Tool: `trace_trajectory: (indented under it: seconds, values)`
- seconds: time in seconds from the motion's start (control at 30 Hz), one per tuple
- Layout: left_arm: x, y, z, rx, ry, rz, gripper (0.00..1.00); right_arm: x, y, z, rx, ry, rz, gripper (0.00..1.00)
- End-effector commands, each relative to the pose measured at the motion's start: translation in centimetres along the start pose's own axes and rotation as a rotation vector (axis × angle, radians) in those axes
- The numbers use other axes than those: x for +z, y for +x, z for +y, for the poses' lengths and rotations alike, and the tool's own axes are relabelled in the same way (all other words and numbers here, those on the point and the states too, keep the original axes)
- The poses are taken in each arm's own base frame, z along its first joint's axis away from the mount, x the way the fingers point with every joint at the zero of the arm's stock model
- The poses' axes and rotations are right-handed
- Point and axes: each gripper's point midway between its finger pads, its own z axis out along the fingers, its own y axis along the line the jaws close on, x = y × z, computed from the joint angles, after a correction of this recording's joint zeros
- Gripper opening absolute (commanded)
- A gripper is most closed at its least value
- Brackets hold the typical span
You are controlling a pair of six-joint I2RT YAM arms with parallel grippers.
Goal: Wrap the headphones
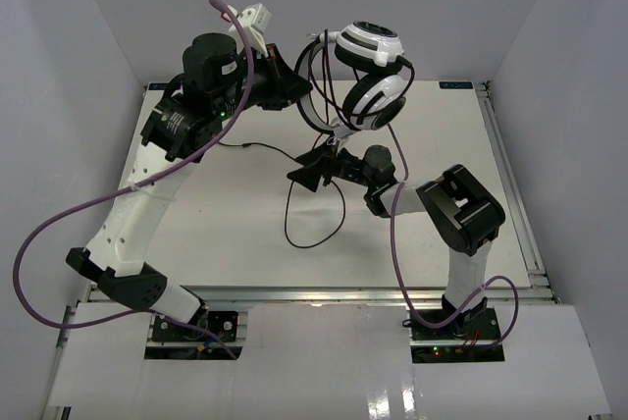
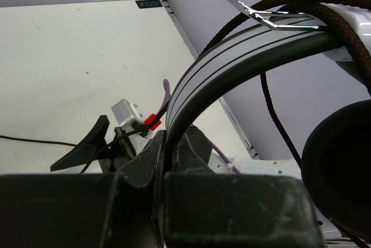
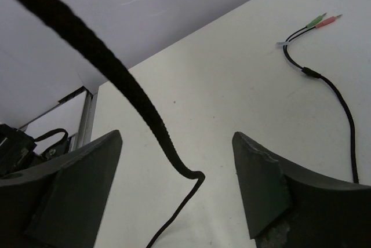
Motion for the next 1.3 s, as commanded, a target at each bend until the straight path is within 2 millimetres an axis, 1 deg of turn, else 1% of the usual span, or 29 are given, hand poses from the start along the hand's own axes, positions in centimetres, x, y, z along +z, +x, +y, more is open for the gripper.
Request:
trace_trajectory:
  seconds: [0.0,0.03,0.1,0.2,0.23,0.27,0.3,0.37,0.4,0.47,0.53,0.57,0.6,0.63,0.7,0.77,0.8,0.9,0.97,1.0,1.03,1.1,1.17,1.2,1.27]
  values:
    - [-3.1,-3.9,-3.0,-0.034,0.082,-0.146,0.0,1.2,1.2,0.5,-0.025,-0.052,0.005,0.77]
    - [-3.2,-4.0,-3.0,-0.036,0.081,-0.148,0.0,1.1,1.4,0.5,-0.021,-0.051,0.008,0.77]
    - [-3.4,-4.4,-3.1,-0.042,0.078,-0.162,0.0,1.0,1.7,1.0,-0.028,-0.079,0.003,0.65]
    - [-3.3,-4.6,-2.7,-0.051,0.055,-0.177,0.0,1.0,1.4,2.5,-0.042,-0.15,0.006,0.39]
    - [-3.3,-4.6,-2.3,-0.056,0.038,-0.185,0.0,0.9,1.0,2.8,-0.048,-0.158,0.007,0.26]
    - [-3.3,-4.6,-2.0,-0.063,0.021,-0.192,0.0,0.9,0.8,3.0,-0.053,-0.161,0.01,0.14]
    - [-3.4,-4.7,-1.6,-0.069,0.005,-0.204,0.0,0.7,0.5,3.4,-0.06,-0.16,0.012,0.09]
    - [-3.5,-4.6,-0.2,-0.08,-0.057,-0.237,0.0,-0.2,-0.5,4.7,-0.104,-0.165,0.026,0.08]
    - [-3.5,-4.6,0.6,-0.083,-0.093,-0.251,0.0,-0.7,-0.3,4.9,-0.122,-0.156,0.053,0.08]
    - [-3.7,-4.5,2.1,-0.075,-0.162,-0.275,0.0,-2.2,1.1,4.8,-0.144,-0.117,0.136,0.08]
    - [-4.2,-4.4,3.4,-0.049,-0.221,-0.291,0.0,-3.6,0.7,5.5,-0.214,-0.088,0.186,0.08]
    - [-4.5,-4.3,4.2,-0.04,-0.258,-0.301,0.0,-4.5,1.0,5.4,-0.26,-0.057,0.239,0.08]
    - [-4.8,-4.2,4.9,-0.032,-0.289,-0.309,0.0,-5.2,0.9,5.0,-0.301,-0.017,0.276,0.08]
    - [-4.7,-3.9,6.0,-0.026,-0.327,-0.316,0.0,-6.3,1.4,4.9,-0.355,0.002,0.342,0.08]
    - [-5.0,-3.4,7.2,-0.017,-0.365,-0.331,0.0,-8.1,2.0,5.0,-0.38,0.03,0.471,0.08]
    - [-5.3,-3.3,8.2,-0.011,-0.402,-0.358,0.0,-8.5,1.0,5.3,-0.472,0.04,0.536,0.08]
    - [-5.6,-3.6,8.5,-0.01,-0.418,-0.382,0.0,-9.7,2.2,5.3,-0.485,0.05,0.622,0.08]
    - [-5.3,-3.3,9.7,-0.003,-0.461,-0.404,0.0,-11.9,3.0,6.6,-0.507,0.04,0.755,0.08]
    - [-5.3,-3.4,10.4,0.004,-0.485,-0.418,0.0,-13.0,3.6,7.8,-0.563,0.007,0.82,0.08]
    - [-5.2,-3.3,10.7,0.005,-0.498,-0.422,0.0,-13.9,4.2,8.1,-0.576,-0.002,0.863,0.08]
    - [-5.3,-3.3,11.1,0.003,-0.507,-0.427,0.0,-14.3,4.3,9.1,-0.605,-0.031,0.875,0.08]
    - [-5.4,-3.4,11.5,-0.005,-0.515,-0.443,0.0,-15.7,5.4,10.4,-0.635,-0.112,0.925,0.08]
    - [-5.5,-3.6,12.0,-0.01,-0.52,-0.454,0.0,-16.6,5.3,10.7,-0.689,-0.113,0.96,0.08]
    - [-5.3,-3.4,12.3,-0.006,-0.53,-0.447,0.0,-16.8,4.7,10.6,-0.749,-0.099,0.966,0.08]
    - [-5.0,-2.8,13.1,0.009,-0.556,-0.424,0.0,-17.4,2.9,9.0,-0.871,-0.003,1.001,0.08]
